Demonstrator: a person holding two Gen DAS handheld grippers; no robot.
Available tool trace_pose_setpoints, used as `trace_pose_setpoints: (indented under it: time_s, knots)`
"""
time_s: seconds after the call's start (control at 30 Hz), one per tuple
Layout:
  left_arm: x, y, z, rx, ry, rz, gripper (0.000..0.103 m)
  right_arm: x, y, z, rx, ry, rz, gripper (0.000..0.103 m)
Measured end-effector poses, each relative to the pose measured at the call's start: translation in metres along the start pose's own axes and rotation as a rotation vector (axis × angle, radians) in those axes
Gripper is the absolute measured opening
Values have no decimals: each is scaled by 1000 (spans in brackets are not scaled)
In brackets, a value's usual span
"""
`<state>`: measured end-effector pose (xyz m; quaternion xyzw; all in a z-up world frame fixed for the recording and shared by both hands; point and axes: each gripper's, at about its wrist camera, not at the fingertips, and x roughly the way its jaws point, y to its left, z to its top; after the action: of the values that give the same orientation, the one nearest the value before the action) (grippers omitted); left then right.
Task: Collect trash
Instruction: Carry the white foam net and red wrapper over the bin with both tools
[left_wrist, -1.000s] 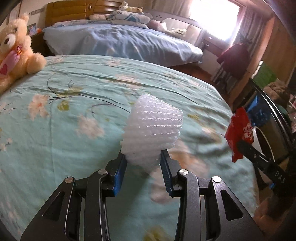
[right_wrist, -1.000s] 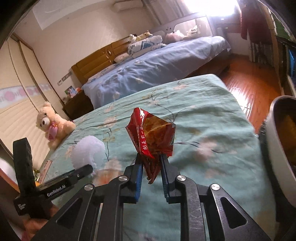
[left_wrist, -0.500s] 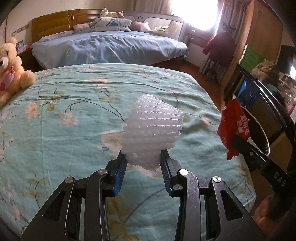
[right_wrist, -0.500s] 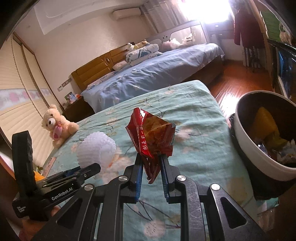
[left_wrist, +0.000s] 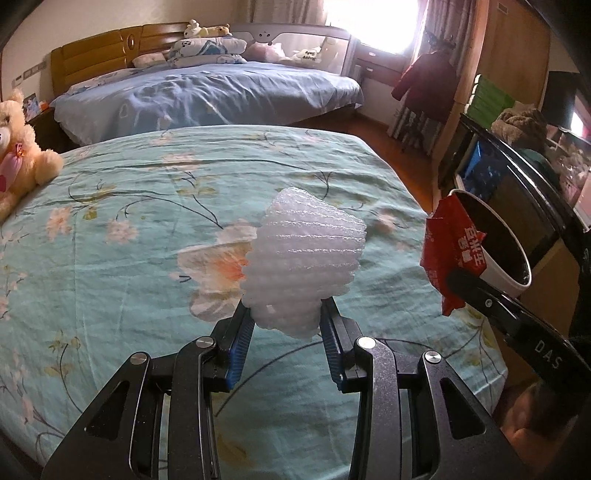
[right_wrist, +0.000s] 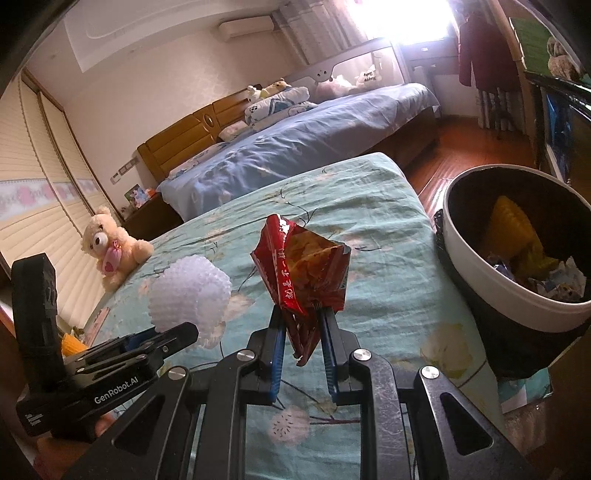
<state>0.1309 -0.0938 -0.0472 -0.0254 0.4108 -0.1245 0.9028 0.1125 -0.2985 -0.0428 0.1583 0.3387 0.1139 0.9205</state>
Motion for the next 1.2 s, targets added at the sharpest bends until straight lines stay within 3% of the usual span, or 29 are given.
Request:
trace_pose_setpoints:
  time_s: [0.53,0.67,0.83,0.97,1.2]
  knots:
    - [19,6,-12,-20,61,-20,34,23,-1,-13,-24,100,-33,23]
    - [21,9,-11,-34,63,-34,38,25,-2,-14,-18,100,-31,33]
    - [23,7,-10,-24,57,-39,38,28,-3,-13,-15,97,-33,33]
    - [17,3,-7,-11,45,-53,34,25,1,-10,-33,84,-42,21]
    - [3,-11,6,18,8,-54,34,5,-4,2,-27,34,-33,21]
